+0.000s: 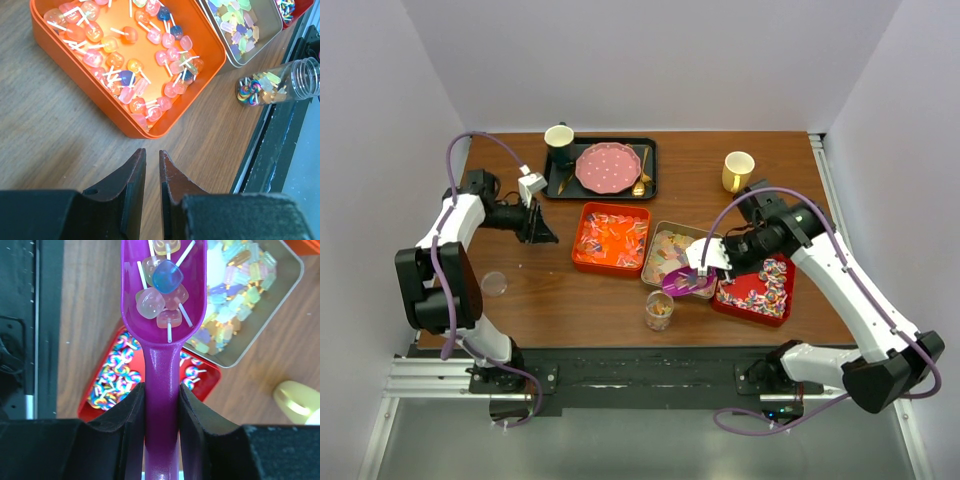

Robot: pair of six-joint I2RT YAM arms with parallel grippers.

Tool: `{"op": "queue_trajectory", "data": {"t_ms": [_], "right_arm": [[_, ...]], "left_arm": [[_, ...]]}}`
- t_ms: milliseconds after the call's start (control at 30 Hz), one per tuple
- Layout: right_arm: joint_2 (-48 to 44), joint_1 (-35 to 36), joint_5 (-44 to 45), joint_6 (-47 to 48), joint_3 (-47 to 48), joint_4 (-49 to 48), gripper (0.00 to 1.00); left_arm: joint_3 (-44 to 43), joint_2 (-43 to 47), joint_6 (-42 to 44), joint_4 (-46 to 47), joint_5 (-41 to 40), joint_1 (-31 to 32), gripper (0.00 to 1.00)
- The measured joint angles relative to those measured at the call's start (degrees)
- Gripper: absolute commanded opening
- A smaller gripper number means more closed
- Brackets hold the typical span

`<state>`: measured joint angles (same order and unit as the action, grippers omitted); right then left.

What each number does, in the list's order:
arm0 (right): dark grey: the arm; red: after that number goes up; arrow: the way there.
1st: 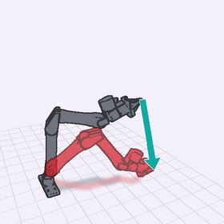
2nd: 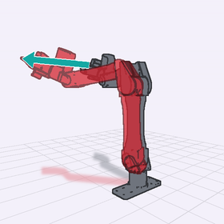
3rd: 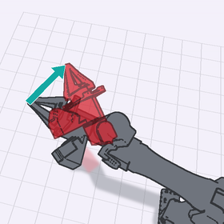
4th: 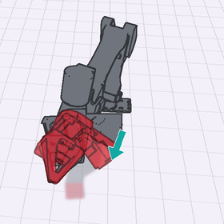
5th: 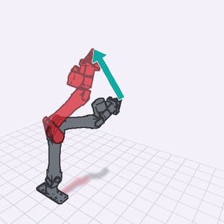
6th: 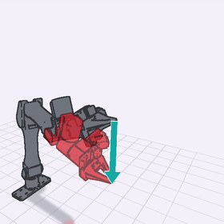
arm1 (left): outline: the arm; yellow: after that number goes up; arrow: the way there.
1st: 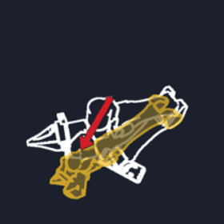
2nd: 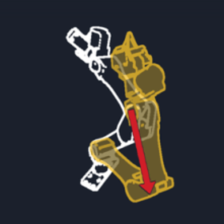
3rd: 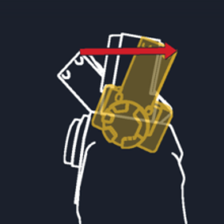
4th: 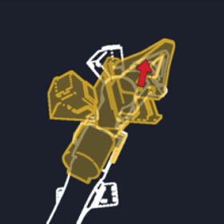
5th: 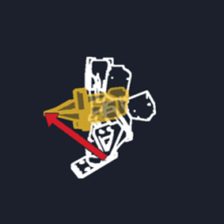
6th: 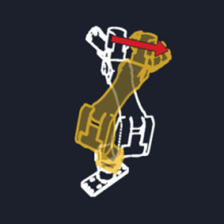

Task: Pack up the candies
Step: Place the fake candies in the packing bottle.

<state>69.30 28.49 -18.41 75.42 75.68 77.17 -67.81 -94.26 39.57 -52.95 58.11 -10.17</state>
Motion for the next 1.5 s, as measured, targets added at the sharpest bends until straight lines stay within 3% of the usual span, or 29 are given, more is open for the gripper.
{"op": "queue_trajectory", "data": {"t_ms": [200,567,1233,1500], "right_arm": [[0.1,2.2,3.0,2.0,1.2,0.0,0.0],[3.6,12.7,11.6,-0.4,2.1,-0.3,0.0],[5.7,22.8,24.1,-3.9,6.1,0.0,0.0],[5.7,23.4,27.2,-3.9,5.6,0.0,0.0]], "left_arm": [[1.2,1.3,0.0,0.2,0.2,0.0,0.21],[3.3,2.9,-1.0,1.7,0.6,0.0,0.21],[5.7,6.1,-1.4,3.3,2.7,0.0,0.21],[6.6,6.6,-1.5,4.0,3.3,0.0,0.21]]}}
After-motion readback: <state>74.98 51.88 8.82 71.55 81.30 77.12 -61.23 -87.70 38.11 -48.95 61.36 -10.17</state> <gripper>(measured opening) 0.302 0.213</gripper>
